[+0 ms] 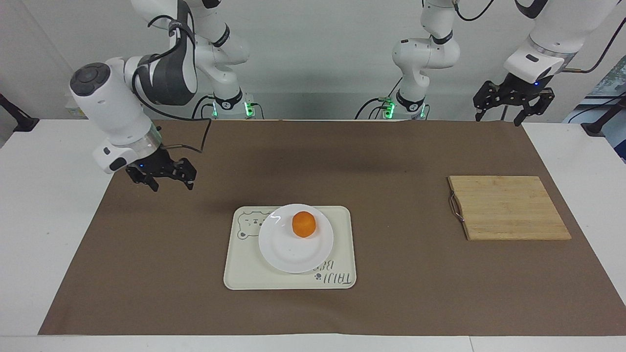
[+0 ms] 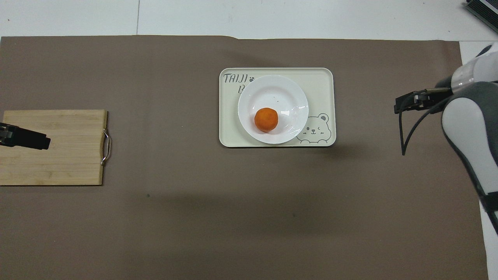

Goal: Place orange and plate with both arms

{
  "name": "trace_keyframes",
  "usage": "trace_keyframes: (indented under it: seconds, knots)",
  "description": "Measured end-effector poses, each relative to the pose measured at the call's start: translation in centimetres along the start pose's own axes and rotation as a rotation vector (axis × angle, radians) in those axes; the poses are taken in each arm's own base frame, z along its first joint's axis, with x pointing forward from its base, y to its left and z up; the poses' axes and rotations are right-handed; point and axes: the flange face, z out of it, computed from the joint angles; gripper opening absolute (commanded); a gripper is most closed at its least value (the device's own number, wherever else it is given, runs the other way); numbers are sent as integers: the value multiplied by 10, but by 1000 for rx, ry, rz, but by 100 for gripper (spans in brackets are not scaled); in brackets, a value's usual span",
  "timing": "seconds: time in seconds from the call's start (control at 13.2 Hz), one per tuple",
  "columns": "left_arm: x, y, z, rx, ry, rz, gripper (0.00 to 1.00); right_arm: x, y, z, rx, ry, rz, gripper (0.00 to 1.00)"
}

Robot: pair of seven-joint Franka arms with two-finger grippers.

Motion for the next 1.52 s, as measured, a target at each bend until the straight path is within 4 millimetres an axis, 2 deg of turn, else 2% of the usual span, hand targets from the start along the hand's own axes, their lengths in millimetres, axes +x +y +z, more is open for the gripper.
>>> trace_keyframes:
  seconds: [0.61, 0.91, 1.06, 1.29, 1.52]
  knots:
    - [-2, -8, 0, -1, 0, -19, 100, -61, 29, -93, -35, -15, 39, 100]
    - [-2, -9, 0, -1, 0, -22, 100, -86, 31, -141, -49, -29, 43, 100]
    - [-2, -9, -1, 0, 2, -21, 100, -94, 29, -148, -46, -28, 41, 100]
    - [2, -10, 0, -1, -3, -22, 100, -95, 30, -144, -45, -36, 43, 100]
    - [11, -12, 0, 0, -12, -24, 100, -102, 48, -136, -41, -57, 77, 100]
